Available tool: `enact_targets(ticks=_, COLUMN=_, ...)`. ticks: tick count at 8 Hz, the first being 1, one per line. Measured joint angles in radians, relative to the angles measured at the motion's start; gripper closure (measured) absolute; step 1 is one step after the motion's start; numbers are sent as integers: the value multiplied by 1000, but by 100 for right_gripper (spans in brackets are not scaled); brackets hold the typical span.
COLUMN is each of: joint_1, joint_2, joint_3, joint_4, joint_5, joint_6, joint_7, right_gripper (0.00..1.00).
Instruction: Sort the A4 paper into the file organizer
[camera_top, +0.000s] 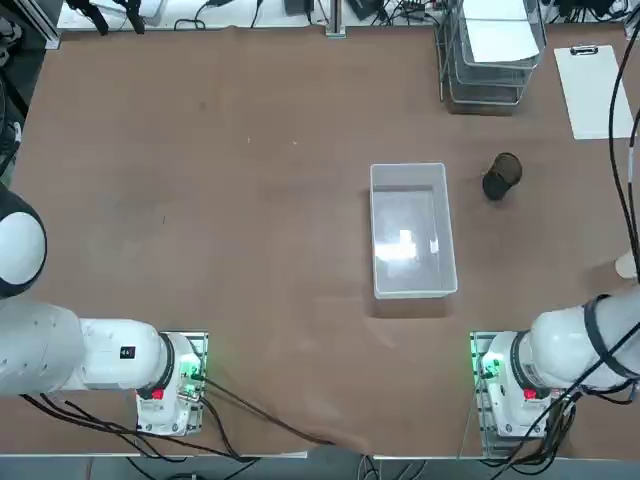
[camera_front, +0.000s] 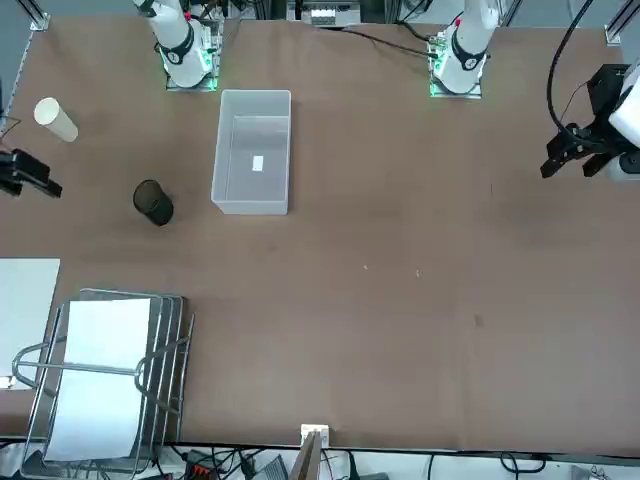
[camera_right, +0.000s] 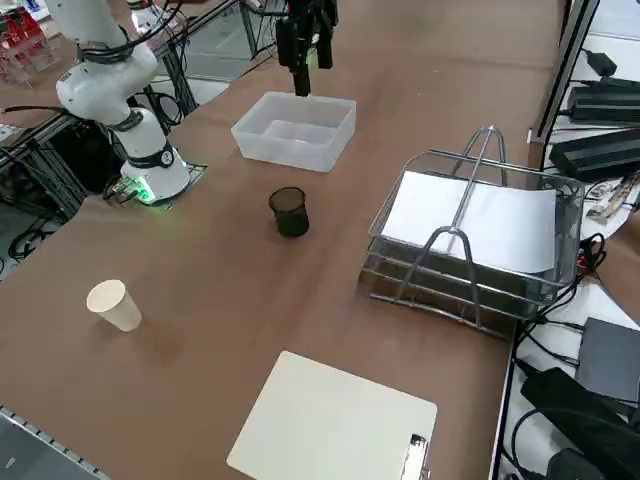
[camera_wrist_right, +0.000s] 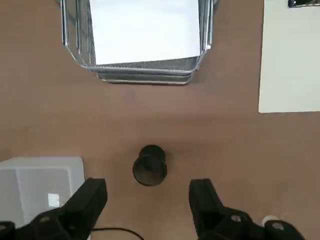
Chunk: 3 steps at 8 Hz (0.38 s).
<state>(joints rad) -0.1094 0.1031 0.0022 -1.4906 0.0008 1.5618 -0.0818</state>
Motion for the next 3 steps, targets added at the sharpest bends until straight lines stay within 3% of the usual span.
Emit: enact_targets(ticks=3, joint_1=17, joint_2=-112, joint_3=0, joint_4=-110, joint_5=-1, joint_6=1, joint_7=-6, right_gripper=0)
